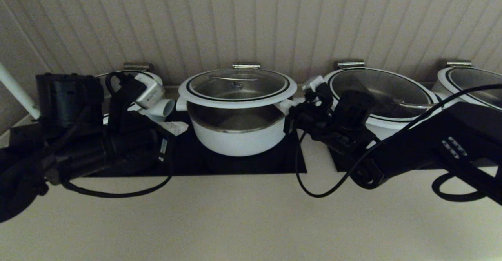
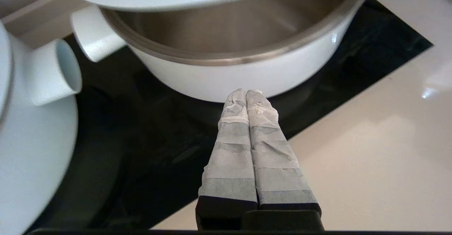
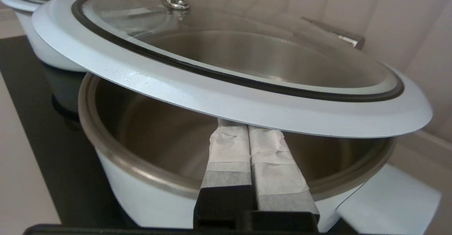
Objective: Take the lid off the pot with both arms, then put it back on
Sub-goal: Open the pot lid completely
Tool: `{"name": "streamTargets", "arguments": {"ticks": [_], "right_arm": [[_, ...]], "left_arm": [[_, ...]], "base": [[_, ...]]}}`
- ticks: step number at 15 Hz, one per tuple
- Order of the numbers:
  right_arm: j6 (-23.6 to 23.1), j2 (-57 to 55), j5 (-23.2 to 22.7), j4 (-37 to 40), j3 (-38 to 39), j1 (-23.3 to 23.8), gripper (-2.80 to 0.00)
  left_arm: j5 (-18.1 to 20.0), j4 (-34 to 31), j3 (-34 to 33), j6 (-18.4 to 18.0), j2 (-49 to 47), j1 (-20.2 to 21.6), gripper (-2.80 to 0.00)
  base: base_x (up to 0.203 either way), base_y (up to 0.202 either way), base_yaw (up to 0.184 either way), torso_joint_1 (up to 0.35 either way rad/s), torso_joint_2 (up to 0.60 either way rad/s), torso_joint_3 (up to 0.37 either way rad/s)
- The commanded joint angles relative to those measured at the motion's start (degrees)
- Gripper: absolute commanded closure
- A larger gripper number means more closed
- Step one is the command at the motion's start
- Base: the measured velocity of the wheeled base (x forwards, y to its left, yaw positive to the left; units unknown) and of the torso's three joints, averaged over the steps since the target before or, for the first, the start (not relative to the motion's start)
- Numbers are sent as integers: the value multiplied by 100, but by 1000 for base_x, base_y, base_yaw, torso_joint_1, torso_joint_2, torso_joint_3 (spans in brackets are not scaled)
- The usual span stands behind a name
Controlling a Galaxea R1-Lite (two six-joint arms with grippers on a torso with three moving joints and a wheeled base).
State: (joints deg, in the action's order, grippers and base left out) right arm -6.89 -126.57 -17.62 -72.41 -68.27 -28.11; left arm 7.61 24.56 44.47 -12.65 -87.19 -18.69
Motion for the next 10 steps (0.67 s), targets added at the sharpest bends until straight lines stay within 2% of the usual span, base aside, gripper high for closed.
{"name": "streamTargets", "arguments": {"ticks": [1,10], "right_arm": [[-6,19,-13,-45,-37,-1,0],[-14,45,-4,-63,-28,-1,0]], "left_arm": [[-7,418,-234,48,-124,-61,0],[-48,2008,-59,245,-1142,-109,0]], "base": [[0,0,0,0,0,0],[0,0,0,0,0,0]]}}
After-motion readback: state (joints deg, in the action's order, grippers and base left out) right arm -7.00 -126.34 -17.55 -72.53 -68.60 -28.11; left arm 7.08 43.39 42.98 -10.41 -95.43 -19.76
